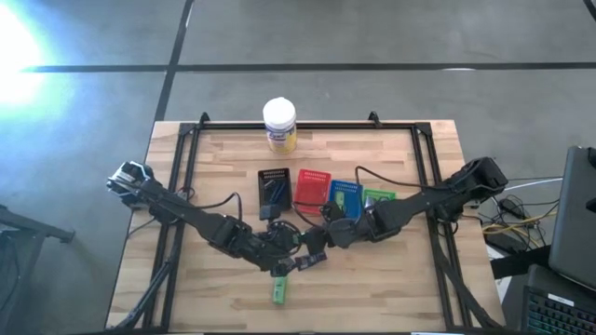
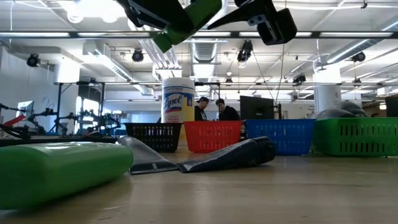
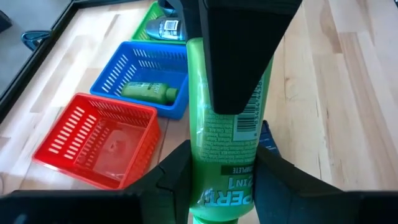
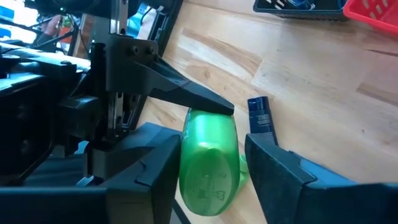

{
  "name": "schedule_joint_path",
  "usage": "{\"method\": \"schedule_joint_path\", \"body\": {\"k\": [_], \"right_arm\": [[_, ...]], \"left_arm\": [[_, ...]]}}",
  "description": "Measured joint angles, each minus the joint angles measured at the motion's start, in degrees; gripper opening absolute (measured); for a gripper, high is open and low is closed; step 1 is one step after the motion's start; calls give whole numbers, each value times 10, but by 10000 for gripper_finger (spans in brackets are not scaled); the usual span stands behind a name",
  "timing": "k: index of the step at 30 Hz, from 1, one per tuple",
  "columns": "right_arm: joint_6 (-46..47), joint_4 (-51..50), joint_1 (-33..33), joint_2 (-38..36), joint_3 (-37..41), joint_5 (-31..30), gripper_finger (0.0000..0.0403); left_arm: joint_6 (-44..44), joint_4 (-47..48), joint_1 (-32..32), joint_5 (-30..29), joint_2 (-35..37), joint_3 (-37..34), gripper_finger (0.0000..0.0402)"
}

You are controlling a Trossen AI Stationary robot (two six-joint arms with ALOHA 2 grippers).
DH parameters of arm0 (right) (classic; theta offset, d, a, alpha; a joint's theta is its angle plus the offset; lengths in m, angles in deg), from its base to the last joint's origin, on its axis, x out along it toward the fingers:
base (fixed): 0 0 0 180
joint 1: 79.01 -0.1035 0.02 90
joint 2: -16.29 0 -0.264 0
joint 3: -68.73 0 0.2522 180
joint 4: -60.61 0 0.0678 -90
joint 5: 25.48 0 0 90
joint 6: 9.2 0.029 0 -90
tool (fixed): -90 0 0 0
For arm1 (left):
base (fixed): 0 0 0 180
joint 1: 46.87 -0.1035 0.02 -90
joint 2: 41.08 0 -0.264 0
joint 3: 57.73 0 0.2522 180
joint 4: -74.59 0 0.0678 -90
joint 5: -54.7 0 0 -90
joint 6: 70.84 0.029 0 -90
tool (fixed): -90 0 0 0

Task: Pick & Place Travel size toiletries
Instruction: Put the green shampoo into the blue bin

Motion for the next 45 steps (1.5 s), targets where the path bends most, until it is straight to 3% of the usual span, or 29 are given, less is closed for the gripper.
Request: {"method": "schedule_joint_path", "body": {"k": [10,17,25,31,36,40,45], "right_arm": [[-1,0,0,0,0,3,97],[-9,-8,0,0,0,4,91],[20,-165,-1,-9,3,-9,87],[55,-247,-12,-45,2,-98,82],[139,-400,-21,-79,2,-175,82],[202,-531,-19,-73,2,-177,86],[198,-554,1,-41,2,-172,85]], "left_arm": [[4,0,-1,-5,0,0,156],[3,-1,-1,-10,0,0,186],[-31,51,13,-20,7,2,230],[-102,118,25,-23,16,2,237],[-158,192,46,-29,17,1,237],[-201,232,65,-29,16,1,238],[-213,247,82,-12,16,-1,237]]}}
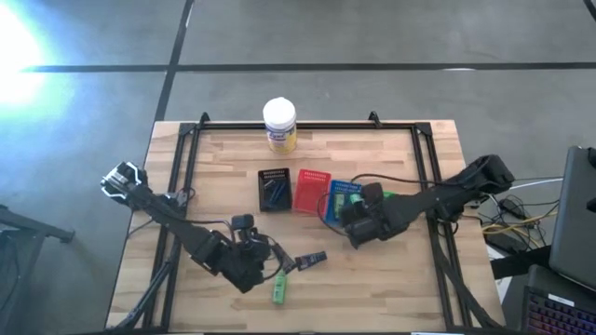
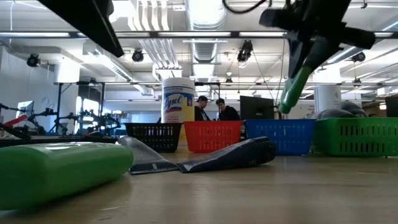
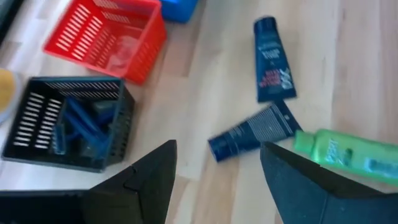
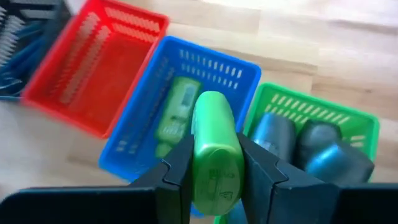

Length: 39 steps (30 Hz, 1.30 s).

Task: Pick & Place Travel size toiletries
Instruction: Put the green shampoo into the blue bin

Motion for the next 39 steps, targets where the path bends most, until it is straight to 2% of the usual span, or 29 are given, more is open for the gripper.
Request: {"method": "schedule_joint_path", "body": {"k": [5,10,15,18,24,27,30,37,39], "right_arm": [[-17,4,35,37,0,2,114],[-59,40,47,52,0,11,177],[-71,56,44,52,-1,38,241],[-108,54,36,49,-1,53,273],[-196,42,15,35,-1,62,318],[-236,33,5,24,-1,71,331],[-259,17,-6,12,-1,70,341],[-283,-5,-29,-9,-1,47,359],[-290,-6,-36,-11,-1,39,361]], "left_arm": [[-2,-24,1,50,0,-28,236],[-25,-101,3,115,-1,-79,236],[-60,-190,5,146,-1,-116,236],[-138,-236,5,173,-1,-122,236],[-379,-277,5,170,-19,-109,236],[-460,-277,7,166,-57,-77,236],[-507,-252,7,177,-117,-13,236],[-597,35,9,221,-263,216,236],[-605,86,9,226,-288,273,236]]}}
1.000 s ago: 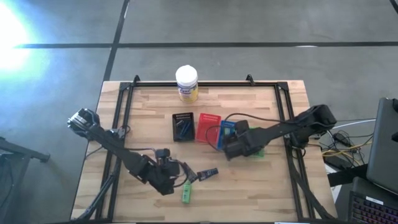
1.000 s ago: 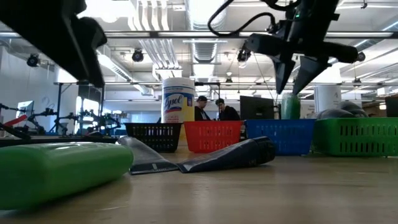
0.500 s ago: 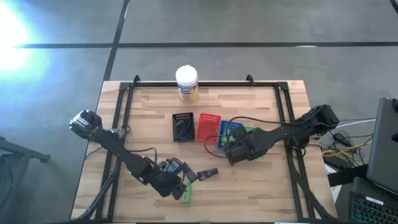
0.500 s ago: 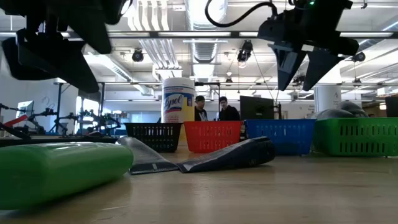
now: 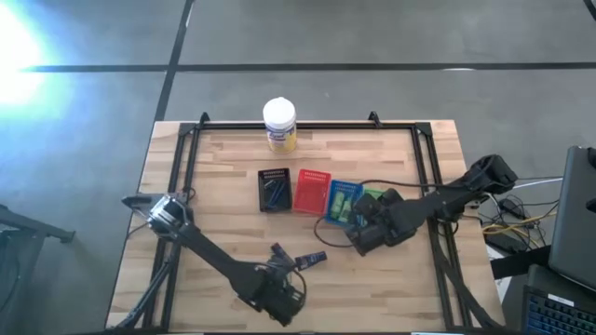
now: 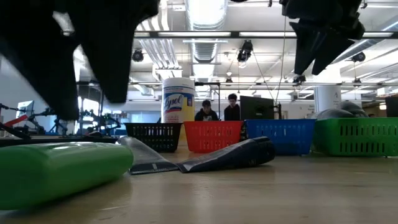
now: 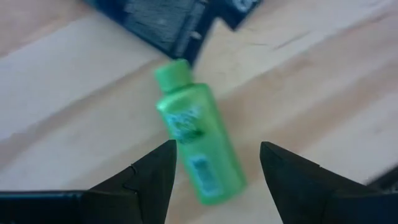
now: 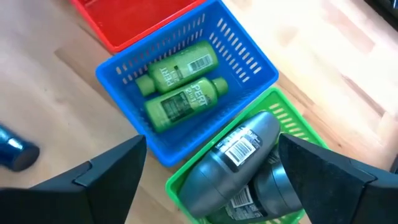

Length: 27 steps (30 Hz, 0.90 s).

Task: Pick & Place Travel size toiletries
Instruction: Put the green shampoo into the blue bin

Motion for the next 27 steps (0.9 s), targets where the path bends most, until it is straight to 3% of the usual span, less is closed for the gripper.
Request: {"method": "schedule_joint_path", "body": {"k": [6,12,27], "right_arm": [[7,-1,-10,-2,0,-2,352],[-11,0,-12,-1,1,-7,339],[-15,1,-12,-1,3,-16,320]], "left_arm": [[-40,22,11,3,-58,94,236],[-81,28,24,22,-91,104,236],[-86,113,24,28,-67,133,236]]}}
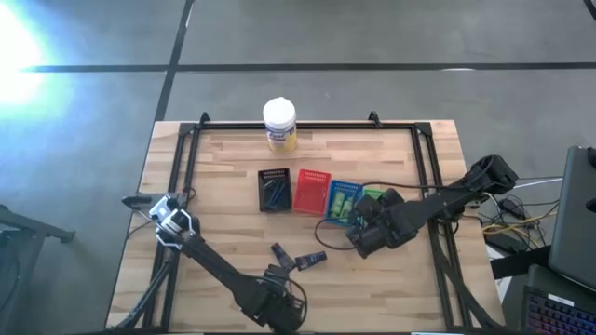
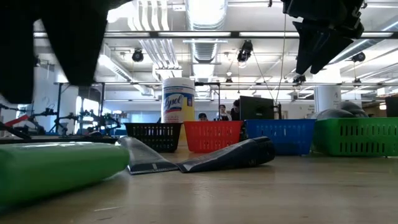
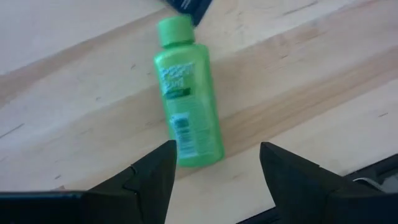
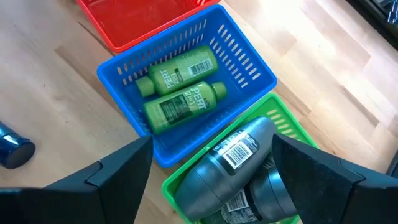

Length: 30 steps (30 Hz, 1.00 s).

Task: Pick & Place Travel size toiletries
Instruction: Put the green shampoo into the blue bin

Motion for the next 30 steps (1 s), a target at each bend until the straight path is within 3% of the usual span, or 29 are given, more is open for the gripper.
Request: {"method": "schedule_joint_path", "body": {"k": [8,16,30], "right_arm": [[-1,1,0,0,5,-4,336],[-7,1,1,0,17,-6,355],[-16,7,1,0,25,0,355]], "left_arm": [[-1,-10,0,23,0,-27,236],[-4,-80,0,36,0,-65,238],[-1,-113,-7,33,1,-119,302]]}}
